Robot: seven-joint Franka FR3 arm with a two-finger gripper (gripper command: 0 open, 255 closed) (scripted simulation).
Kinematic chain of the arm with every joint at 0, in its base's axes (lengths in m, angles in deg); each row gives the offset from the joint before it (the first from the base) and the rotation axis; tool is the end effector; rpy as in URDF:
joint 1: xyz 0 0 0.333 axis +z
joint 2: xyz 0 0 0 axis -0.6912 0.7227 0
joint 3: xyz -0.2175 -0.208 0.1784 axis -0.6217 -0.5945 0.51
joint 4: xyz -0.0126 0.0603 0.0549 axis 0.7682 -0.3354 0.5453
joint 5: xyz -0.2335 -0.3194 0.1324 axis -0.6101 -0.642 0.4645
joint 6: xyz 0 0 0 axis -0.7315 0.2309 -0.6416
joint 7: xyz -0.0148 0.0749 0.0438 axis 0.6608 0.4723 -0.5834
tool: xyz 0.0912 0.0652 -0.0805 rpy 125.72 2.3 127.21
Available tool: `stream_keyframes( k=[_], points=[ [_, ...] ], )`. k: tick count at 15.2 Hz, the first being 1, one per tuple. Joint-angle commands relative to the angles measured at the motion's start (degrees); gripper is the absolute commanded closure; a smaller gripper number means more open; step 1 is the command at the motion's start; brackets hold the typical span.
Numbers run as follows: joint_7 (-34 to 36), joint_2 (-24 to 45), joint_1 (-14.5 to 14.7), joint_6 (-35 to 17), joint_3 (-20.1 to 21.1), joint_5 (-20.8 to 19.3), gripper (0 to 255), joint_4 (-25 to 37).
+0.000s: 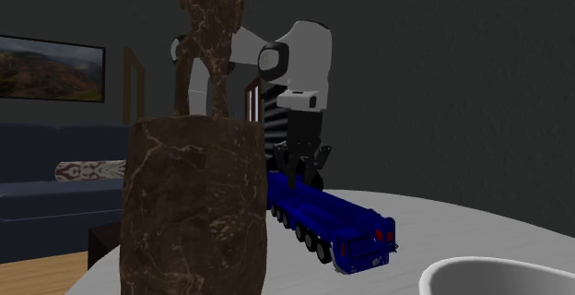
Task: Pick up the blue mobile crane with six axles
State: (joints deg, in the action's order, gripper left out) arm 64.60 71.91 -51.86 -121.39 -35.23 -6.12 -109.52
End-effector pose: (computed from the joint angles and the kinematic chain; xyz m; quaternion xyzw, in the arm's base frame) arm 0.6196 -0.0414 0.3856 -0.9649 0.2488 0.0826 0.0121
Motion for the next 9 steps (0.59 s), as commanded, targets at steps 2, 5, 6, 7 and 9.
stream_keyframes(
  k=[2, 5, 6, 7, 9],
  points=[
    [0.1, -0.7, 0.0, 2.0, 0.0, 0.0, 255, 1.5],
    [0.1, -1.4, 0.0, 4.2, 0.0, 0.0, 255, 2.9],
    [0.1, -1.6, 0.0, 4.9, 0.0, 0.0, 255, 3.5],
    [0.2, -1.7, 0.0, 5.6, 0.0, 0.1, 255, 4.0],
    [0.2, -1.8, 0.0, 5.7, 0.0, 0.1, 255, 4.1]
  ],
)
